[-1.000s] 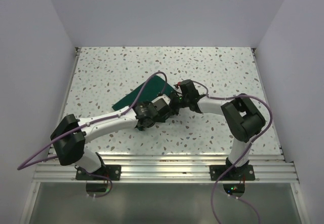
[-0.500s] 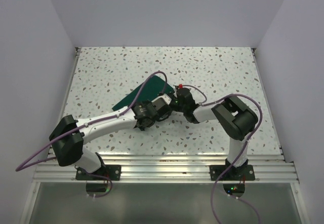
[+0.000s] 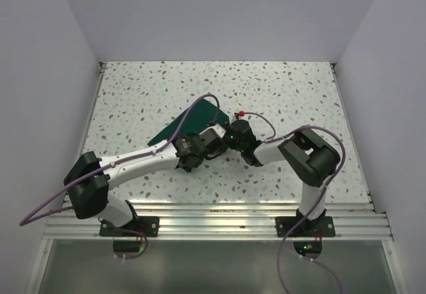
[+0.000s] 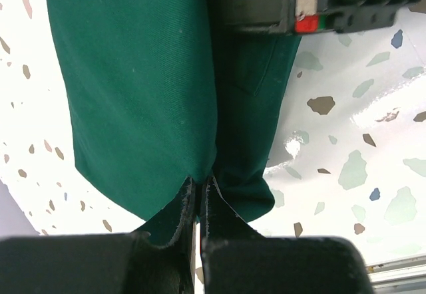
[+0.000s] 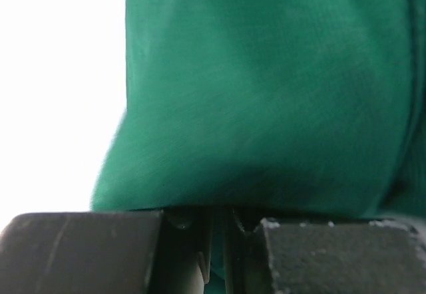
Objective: Prepare the surgical pack
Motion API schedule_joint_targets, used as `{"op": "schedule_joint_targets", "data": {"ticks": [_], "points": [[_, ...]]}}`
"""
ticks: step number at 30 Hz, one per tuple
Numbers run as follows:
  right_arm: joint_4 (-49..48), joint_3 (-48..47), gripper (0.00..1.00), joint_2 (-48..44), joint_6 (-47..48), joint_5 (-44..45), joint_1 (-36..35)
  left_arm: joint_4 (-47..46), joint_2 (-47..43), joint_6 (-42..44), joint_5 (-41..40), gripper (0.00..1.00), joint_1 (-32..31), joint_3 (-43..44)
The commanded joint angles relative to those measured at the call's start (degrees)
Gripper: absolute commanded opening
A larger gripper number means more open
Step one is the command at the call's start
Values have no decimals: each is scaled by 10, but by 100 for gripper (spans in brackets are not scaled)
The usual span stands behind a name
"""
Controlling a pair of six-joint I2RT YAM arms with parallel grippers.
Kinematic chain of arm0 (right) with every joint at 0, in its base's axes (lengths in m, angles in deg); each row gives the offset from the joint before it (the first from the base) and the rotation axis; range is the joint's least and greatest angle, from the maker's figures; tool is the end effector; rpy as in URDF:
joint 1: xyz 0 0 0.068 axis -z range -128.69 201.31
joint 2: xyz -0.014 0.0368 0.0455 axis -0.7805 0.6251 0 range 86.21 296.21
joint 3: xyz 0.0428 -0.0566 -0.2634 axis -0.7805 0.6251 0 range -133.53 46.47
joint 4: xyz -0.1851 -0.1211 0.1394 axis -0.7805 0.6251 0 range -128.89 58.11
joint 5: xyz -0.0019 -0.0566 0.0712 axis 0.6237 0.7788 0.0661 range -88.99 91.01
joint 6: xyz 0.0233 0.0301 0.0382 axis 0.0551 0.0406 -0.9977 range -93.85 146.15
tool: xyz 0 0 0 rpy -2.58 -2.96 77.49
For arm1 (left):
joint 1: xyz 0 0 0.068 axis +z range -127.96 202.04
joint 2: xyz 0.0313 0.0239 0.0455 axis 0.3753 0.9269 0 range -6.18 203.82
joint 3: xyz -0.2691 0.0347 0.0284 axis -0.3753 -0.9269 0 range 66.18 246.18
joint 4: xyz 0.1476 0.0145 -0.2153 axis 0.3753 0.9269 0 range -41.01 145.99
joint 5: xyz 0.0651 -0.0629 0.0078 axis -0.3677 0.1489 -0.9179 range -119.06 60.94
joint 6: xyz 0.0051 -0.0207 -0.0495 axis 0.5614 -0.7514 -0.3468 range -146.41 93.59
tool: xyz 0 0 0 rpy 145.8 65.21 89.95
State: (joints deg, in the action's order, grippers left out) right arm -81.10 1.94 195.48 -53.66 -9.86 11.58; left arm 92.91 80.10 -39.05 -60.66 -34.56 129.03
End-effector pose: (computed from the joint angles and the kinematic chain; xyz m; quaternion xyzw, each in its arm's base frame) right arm 0.2777 0.2395 0.1250 0.2343 0.7958 0.5173 0.2103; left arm 0.1761 -0.2332 0.2383 0.3036 0.8949 0.1124 0.3071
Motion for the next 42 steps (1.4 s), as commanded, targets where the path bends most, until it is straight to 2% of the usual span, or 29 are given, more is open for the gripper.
{"op": "schedule_joint_targets", "data": {"ticks": [1, 3, 6, 10, 17, 23, 30, 32, 33, 35, 36, 39, 42], "points": [[80, 8, 11, -64, 74, 40, 6, -19, -33, 4, 6, 0, -4, -6], [105, 15, 10, -77, 88, 42, 4, -18, -35, 4, 7, 0, -3, -8], [83, 32, 9, -79, 89, 57, 4, -19, -40, 5, 13, 0, -3, -13], [64, -3, 2, -49, 109, 73, 5, -22, -45, 5, 19, 0, -3, -21], [74, -48, 0, -17, 153, 104, 11, -24, -49, 3, 19, 0, -3, -33], [63, -54, 0, -26, 168, 79, 39, -36, -55, -4, 36, 0, -3, -55], [2, -21, 0, -4, 151, -5, 68, -57, -59, -20, 57, 0, -3, -85], [20, 3, 0, -29, 152, -27, 69, -58, -63, -20, 65, 8, -3, -86], [31, 10, 0, -42, 160, -36, 71, -60, -66, -21, 73, 19, -3, -87], [95, 25, 0, -95, 178, -66, 71, -62, -80, -21, 83, 29, -3, -86], [127, 29, 0, -113, 188, -74, 71, -64, -86, -22, 88, 36, -3, -84], [257, 34, 0, -192, 258, -106, 71, -65, -112, -26, 101, 46, -3, -70], [420, 21, 0, -256, 328, -104, 76, -62, -127, -29, 108, 48, 6, -45]]}}
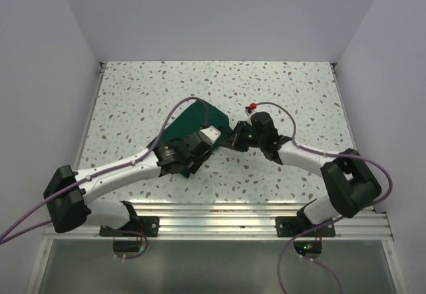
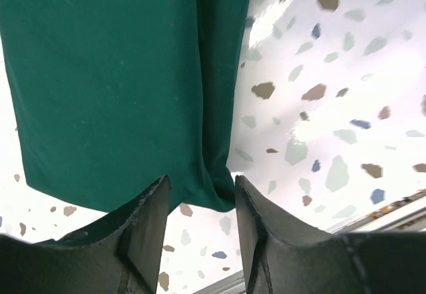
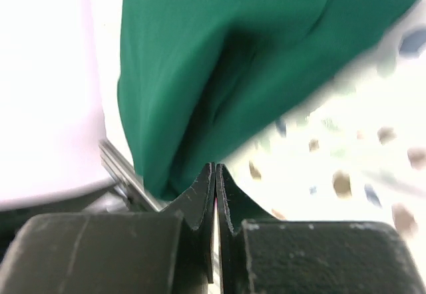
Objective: Prepare the surgical pack
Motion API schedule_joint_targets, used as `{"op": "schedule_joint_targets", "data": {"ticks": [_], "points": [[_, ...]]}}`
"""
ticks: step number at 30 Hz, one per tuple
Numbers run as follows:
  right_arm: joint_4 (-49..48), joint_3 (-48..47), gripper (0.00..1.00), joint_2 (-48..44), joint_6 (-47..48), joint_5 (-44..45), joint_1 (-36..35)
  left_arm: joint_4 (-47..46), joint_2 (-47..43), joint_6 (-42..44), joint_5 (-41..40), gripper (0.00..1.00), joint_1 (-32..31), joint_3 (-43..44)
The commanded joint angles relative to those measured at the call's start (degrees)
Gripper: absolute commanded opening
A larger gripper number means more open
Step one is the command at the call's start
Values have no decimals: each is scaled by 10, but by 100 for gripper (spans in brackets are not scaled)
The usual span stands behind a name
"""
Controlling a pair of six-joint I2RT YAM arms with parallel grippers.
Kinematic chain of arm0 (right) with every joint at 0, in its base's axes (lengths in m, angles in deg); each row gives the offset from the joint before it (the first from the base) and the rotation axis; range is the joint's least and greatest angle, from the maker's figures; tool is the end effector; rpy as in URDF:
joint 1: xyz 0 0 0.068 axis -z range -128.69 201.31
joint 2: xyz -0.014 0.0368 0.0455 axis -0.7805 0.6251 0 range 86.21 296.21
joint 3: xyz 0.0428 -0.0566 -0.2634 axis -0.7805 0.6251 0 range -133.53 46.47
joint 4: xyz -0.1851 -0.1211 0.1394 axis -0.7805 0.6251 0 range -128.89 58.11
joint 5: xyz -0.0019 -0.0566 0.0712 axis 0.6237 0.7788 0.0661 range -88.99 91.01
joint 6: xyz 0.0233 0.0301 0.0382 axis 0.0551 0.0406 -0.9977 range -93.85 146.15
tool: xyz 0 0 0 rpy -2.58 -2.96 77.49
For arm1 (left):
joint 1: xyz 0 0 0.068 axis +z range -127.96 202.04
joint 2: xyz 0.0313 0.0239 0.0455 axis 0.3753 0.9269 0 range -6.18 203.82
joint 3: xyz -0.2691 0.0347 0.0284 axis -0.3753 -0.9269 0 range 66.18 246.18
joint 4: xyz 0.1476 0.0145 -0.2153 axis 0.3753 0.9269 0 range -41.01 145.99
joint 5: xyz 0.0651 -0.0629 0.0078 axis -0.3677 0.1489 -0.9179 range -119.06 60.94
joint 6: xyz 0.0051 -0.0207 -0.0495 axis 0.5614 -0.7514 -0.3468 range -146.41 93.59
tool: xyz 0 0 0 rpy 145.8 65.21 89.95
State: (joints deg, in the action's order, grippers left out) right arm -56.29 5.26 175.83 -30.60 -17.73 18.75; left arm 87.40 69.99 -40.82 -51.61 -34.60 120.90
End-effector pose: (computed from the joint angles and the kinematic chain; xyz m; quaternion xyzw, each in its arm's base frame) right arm 0.2620 0.1809 0.1786 0.1016 0.8565 0.4422 0.2460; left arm 0.1547 -0.2100 0.2436 0.2937 0.9017 0.0055 0.3172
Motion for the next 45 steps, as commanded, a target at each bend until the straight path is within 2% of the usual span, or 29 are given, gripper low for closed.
{"op": "schedule_joint_targets", "data": {"ticks": [1, 4, 6, 7, 8, 9, 11, 16, 20, 27, 30, 33, 37, 41, 45], "points": [[199, -18, 0, -69, 109, -23, 7, -9, -29, -14, 22, 47, 14, 42], [231, -61, 0, -82, 140, -43, 39, -40, -34, -16, 71, 43, 76, 61], [236, -97, 0, -52, 160, -72, 54, -60, -30, -17, 119, 36, 129, 65], [240, -147, 0, -33, 166, -88, 56, -79, -18, -16, 133, 33, 144, 66], [246, -178, 0, 15, 171, -110, 55, -86, -9, -16, 162, 24, 157, 73], [249, -206, 0, 37, 175, -151, 56, -93, 0, -16, 173, 21, 177, 77], [251, -280, 0, 77, 171, -174, 55, -117, 30, -14, 202, 13, 191, 87], [263, -401, 0, 189, 155, -237, 56, -165, 99, -20, 253, 6, 221, 113], [237, -391, 0, 234, 125, -263, 55, -191, 136, -25, 289, 2, 222, 107], [184, -260, 0, 241, 140, -278, 66, -224, 136, -41, 317, 0, 223, 23], [177, -234, 0, 243, 150, -279, 79, -222, 130, -40, 309, 0, 223, -7], [181, -242, 0, 237, 153, -283, 92, -212, 125, -31, 302, 0, 223, -21], [219, -284, 0, 219, 176, -285, 92, -178, 106, -25, 296, 0, 222, 3], [226, -319, 0, 222, 173, -292, 94, -164, 90, -42, 309, 0, 222, 28], [225, -323, 0, 245, 171, -298, 103, -171, 77, -65, 323, 0, 222, 9]]}}
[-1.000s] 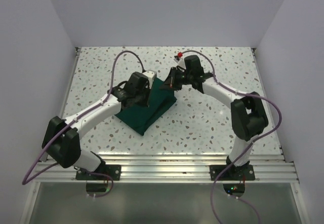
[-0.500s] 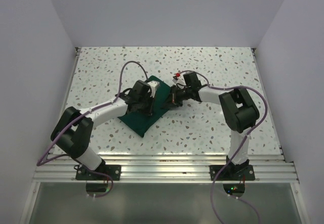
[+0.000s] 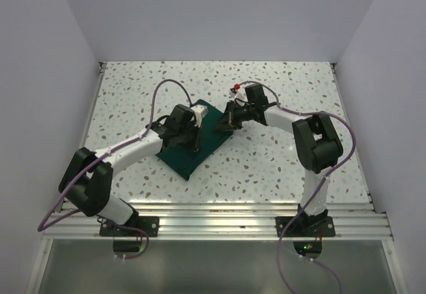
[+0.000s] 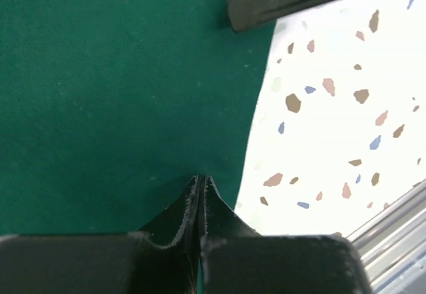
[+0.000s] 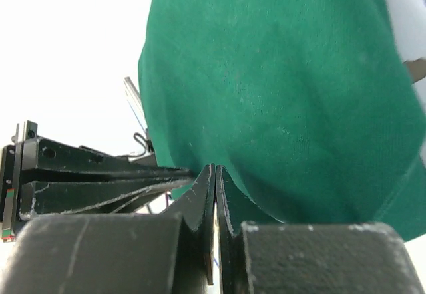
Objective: Prepare the surgical pack
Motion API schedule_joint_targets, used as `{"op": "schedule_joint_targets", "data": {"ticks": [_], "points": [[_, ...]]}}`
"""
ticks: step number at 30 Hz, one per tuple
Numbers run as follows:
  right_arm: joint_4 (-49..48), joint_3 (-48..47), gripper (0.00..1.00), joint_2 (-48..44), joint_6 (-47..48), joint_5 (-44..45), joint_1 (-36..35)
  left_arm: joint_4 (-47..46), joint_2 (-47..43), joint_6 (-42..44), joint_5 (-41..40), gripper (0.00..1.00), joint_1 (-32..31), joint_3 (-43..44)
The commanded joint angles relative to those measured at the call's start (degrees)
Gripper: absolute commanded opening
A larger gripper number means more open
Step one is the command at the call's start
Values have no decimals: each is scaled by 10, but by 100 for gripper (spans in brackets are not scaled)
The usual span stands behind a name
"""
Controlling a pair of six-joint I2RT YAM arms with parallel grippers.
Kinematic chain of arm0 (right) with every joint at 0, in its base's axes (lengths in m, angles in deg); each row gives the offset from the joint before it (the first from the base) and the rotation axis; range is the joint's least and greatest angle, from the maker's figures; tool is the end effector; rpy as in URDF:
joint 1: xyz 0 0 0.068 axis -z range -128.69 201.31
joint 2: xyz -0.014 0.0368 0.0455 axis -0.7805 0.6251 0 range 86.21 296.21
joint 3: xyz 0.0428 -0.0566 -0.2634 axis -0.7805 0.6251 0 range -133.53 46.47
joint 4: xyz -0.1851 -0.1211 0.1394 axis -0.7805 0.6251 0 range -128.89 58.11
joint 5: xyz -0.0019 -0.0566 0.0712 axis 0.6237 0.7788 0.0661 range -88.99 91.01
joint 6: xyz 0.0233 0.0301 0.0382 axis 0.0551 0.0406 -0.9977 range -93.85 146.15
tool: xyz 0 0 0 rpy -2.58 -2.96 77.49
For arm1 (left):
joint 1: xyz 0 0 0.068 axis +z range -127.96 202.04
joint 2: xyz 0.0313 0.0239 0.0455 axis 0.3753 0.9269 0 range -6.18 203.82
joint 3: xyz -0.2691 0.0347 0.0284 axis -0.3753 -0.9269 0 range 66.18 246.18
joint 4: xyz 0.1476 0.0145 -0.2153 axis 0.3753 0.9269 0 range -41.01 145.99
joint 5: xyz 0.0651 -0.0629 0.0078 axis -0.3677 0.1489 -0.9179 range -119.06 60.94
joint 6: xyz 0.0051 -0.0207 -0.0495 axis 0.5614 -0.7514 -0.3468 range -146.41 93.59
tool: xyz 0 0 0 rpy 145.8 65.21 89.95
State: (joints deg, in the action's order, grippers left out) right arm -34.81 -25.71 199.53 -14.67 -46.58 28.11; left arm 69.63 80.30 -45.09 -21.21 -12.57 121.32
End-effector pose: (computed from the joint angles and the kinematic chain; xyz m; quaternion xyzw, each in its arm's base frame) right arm 0.3734 0.1887 0.1704 -0.0223 0.8596 0.5011 0.0978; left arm 0.2536 -0.1809 0.2147 0.1528 0.9311 -0.2036 0.2614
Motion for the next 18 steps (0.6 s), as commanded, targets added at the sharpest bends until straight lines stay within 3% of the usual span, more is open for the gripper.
{"op": "schedule_joint_targets", "data": {"ticks": [1, 9, 18], "points": [[7, -7, 0, 9, 13, -7, 16, 2, -29, -26, 23, 0, 2, -12], [19, 66, 0, 14, 40, 28, 51, -2, -77, -59, 37, 0, 2, -129], [91, 55, 0, -42, 66, 65, 73, 29, -76, -69, 17, 0, 2, -137]]}}
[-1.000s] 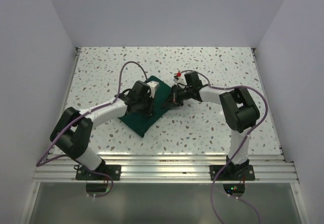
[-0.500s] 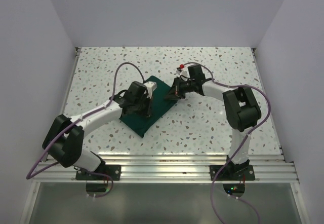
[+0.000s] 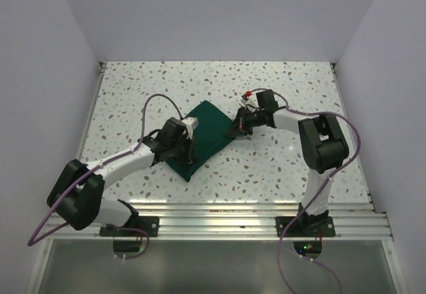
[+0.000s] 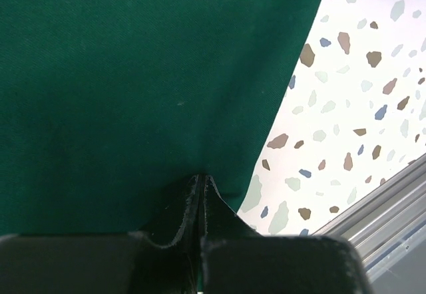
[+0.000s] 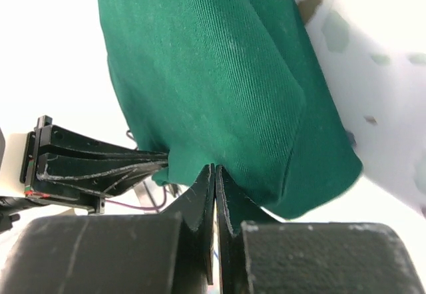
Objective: Prepare the surgical pack
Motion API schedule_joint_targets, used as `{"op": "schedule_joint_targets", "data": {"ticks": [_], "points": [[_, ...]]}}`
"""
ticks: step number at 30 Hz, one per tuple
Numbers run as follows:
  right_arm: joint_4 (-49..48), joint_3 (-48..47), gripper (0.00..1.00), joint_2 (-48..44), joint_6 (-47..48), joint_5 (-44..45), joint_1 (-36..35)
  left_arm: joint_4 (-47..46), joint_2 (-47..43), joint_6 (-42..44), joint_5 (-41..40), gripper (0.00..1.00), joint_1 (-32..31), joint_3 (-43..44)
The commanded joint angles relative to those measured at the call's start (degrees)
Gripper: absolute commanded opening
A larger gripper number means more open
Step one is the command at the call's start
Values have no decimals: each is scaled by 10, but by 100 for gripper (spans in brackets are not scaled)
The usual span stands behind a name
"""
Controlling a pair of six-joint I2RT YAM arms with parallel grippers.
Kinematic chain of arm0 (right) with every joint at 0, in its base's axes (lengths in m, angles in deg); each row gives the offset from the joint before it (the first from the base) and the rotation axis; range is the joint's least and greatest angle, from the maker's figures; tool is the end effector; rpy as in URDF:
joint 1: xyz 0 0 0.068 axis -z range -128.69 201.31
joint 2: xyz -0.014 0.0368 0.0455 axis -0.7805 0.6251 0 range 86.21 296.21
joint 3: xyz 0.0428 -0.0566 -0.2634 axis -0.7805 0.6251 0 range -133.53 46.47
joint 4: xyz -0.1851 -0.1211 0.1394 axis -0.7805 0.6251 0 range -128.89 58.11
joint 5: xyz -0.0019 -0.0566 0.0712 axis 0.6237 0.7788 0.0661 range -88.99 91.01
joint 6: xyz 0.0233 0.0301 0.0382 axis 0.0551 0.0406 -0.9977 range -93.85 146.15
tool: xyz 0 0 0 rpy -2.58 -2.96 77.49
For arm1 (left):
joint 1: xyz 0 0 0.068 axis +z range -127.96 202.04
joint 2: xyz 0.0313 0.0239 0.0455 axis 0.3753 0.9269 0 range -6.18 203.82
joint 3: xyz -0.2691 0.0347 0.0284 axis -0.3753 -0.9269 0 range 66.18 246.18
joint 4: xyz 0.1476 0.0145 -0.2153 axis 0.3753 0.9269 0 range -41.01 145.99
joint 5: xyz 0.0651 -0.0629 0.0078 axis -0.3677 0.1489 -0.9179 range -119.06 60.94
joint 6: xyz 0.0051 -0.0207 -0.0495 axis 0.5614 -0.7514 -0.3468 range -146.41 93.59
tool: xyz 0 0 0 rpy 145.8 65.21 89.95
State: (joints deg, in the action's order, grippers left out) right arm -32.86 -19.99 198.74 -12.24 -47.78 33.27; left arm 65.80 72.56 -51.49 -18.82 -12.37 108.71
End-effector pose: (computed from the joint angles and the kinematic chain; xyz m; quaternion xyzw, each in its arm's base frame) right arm 0.3666 0.1476 0.1457 0.0201 0.8715 0.4841 0.0760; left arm 0.2168 -0.1561 0.1890 0.1050 0.9392 -0.2302 0.2322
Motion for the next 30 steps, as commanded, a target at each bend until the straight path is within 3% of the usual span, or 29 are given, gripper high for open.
{"op": "schedule_joint_targets", "data": {"ticks": [1, 6, 15, 19, 21, 23, 25, 30], "points": [[85, -8, 0, -43, 50, 84, 27, 76, 4, -4, -16, 0, 0, -6], [159, -34, 0, -85, 79, 113, 27, 110, -9, -8, -14, 0, 0, 15], [161, 10, 0, -107, 71, 81, 17, 150, -60, -36, 1, 0, 0, 26], [162, 50, 0, -132, 97, 122, -29, 163, -94, -51, -37, 0, 0, 71], [179, 66, 0, -151, 112, 176, -54, 189, -92, -53, -64, 9, 0, 120], [176, 83, 0, -165, 124, 201, -100, 211, -85, -55, -101, 9, 0, 152], [166, 91, 0, -159, 112, 214, -136, 242, -82, -60, -153, 9, 0, 186], [111, 87, 0, -130, 100, 262, -186, 271, -81, -76, -194, 15, 0, 220]]}}
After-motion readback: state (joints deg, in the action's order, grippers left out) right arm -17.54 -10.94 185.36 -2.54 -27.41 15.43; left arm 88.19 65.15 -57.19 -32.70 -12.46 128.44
